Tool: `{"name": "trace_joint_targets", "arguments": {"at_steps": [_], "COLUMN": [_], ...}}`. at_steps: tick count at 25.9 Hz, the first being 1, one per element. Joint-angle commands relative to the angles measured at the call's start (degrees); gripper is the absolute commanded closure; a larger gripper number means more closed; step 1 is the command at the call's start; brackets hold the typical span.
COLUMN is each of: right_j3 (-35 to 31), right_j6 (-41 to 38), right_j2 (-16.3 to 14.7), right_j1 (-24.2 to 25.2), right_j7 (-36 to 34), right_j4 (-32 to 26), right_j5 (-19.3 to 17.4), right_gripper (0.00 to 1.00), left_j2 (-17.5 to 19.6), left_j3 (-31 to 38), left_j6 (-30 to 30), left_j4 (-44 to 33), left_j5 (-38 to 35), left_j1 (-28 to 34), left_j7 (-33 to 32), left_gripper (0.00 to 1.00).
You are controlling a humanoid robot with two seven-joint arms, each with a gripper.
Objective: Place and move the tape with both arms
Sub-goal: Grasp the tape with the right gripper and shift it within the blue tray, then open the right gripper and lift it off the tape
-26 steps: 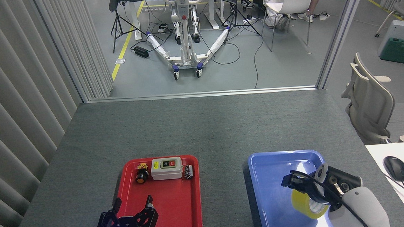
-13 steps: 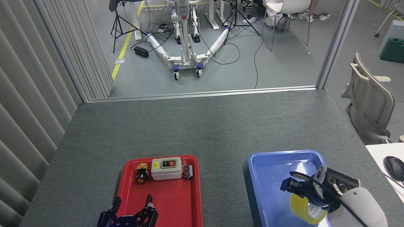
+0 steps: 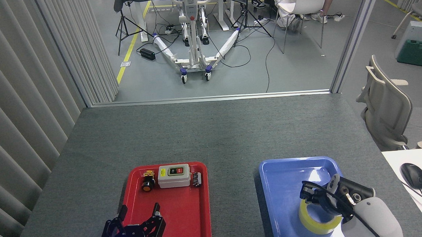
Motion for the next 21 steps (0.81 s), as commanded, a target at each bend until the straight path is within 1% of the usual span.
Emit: {"name": "trace_joint_targets", "arguments": {"at_steps": [1, 3, 4, 6, 7, 8, 9, 10, 13, 15, 16, 17, 18, 19, 21], "right_j3": [0.1, 0.1, 0.1, 0.0, -0.3, -0.7, -1.1, -2.1, -7.9, -11.4, -13.3, -15.1, -16.7, -18.4, -20.5], "right_j6": [-1.3, -2.6, -3.5, -6.2, -8.2, -10.8, -13.6, -17.1, -28.7, -36.4, -40.4, -44.6, -48.6, -51.9, -55.7], "right_j2": [-0.2, -0.1, -0.1, 0.3, 0.4, 0.6, 0.6, 0.5, 0.5, 0.5, 0.5, 0.6, 0.7, 0.8, 1.8], "right_j1": [0.6, 1.6, 2.2, 4.4, 5.9, 7.7, 9.2, 10.8, 15.7, 18.2, 19.0, 20.1, 21.4, 22.7, 24.7], "right_j7": [-0.4, -1.1, -2.9, -10.4, -16.4, -23.8, -31.3, -40.2, -65.0, -77.9, -82.9, -86.3, -87.2, -87.2, -87.1], "right_j4": [-0.1, -0.1, -0.5, -1.5, -1.7, -2.0, -2.3, -2.6, -2.5, -2.6, -2.6, -2.6, -2.6, -2.6, -2.6], "right_j5": [0.4, 0.5, 1.0, 2.3, 3.2, 4.0, 4.2, 4.2, 4.2, 4.2, 4.2, 4.2, 4.1, 4.1, 4.1], "right_gripper": [0.01, 0.01, 0.01, 0.01, 0.01, 0.01, 0.01, 0.00, 0.00, 0.00, 0.00, 0.00, 0.00, 0.00, 0.00], "left_j2": [0.0, -0.1, -0.2, -0.2, -0.2, -0.2, -0.2, -0.3, -0.5, -0.6, -0.6, -0.6, -0.6, -0.6, -0.6], "left_j3": [0.0, -0.1, 0.0, 0.0, -0.1, 0.0, 0.0, 0.0, 0.4, 0.7, 0.8, 0.8, 0.8, 0.9, 1.0], "left_j6": [0.0, 0.0, 0.0, 0.0, 0.0, -0.1, -0.2, -0.4, -3.3, -4.9, -5.1, -5.1, -5.1, -5.1, -5.1], "left_j4": [0.0, 0.0, 0.0, 0.0, -0.1, -0.1, -0.1, -0.2, -0.5, -0.5, -0.5, -0.4, -0.4, -0.3, -0.2], "left_j5": [0.0, 0.0, 0.0, 0.0, 0.0, 0.0, 0.0, 0.0, 0.0, 0.0, 0.0, 0.0, 0.0, 0.0, 0.0], "left_j1": [0.0, 0.0, 0.0, 0.0, 0.0, 0.0, 0.0, 0.0, 0.0, 0.1, 0.0, 0.0, 0.0, 0.1, 0.1], "left_j7": [0.0, 0.0, 0.0, 0.0, 0.0, 0.0, 0.0, 0.0, 0.0, 0.0, 0.0, 0.0, 0.0, 0.0, 0.0], "left_gripper": [0.01, 0.01, 0.01, 0.01, 0.01, 0.01, 0.01, 0.01, 0.01, 0.01, 0.01, 0.01, 0.01, 0.01, 0.01]}}
